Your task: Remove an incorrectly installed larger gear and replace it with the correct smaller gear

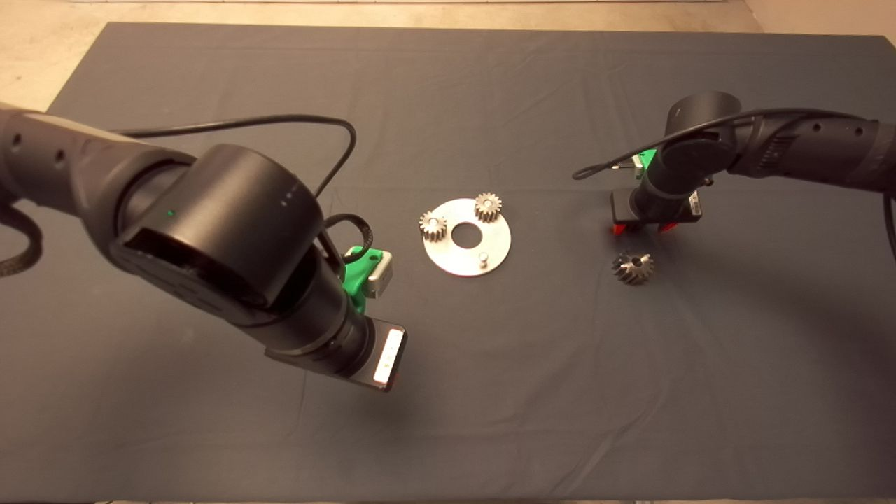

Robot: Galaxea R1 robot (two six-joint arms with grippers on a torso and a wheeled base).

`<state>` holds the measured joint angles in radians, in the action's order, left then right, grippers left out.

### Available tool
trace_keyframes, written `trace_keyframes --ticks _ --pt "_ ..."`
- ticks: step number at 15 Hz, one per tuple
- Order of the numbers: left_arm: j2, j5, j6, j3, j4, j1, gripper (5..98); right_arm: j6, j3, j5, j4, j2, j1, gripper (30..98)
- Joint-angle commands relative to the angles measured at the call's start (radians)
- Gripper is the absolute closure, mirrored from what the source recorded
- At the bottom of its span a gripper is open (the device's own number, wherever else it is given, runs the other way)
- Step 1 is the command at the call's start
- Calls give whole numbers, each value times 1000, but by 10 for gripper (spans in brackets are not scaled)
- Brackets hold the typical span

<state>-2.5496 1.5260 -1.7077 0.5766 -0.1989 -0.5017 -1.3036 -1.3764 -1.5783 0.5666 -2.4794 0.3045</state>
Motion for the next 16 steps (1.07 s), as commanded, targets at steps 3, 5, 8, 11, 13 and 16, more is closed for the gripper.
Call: trace_keyframes --ticks 3,5,8,11,13,16 --pt "-7 125 -1 3 -8 -4 444 -51 -24 -80 115 19 10 680" --pt "-6 125 -1 3 -8 -3 444 -51 -24 -80 114 18 9 680" --pt "-7 125 -1 1 -8 -3 444 -56 -47 -80 113 30 12 733" --pt "-8 125 -1 1 -8 -3 444 -55 -58 -80 113 38 32 742" --pt "-8 125 -1 0 -8 -3 444 -55 -52 -80 116 33 32 742" --pt "-8 125 -2 -2 -8 0 444 -57 -48 -80 121 26 28 769"
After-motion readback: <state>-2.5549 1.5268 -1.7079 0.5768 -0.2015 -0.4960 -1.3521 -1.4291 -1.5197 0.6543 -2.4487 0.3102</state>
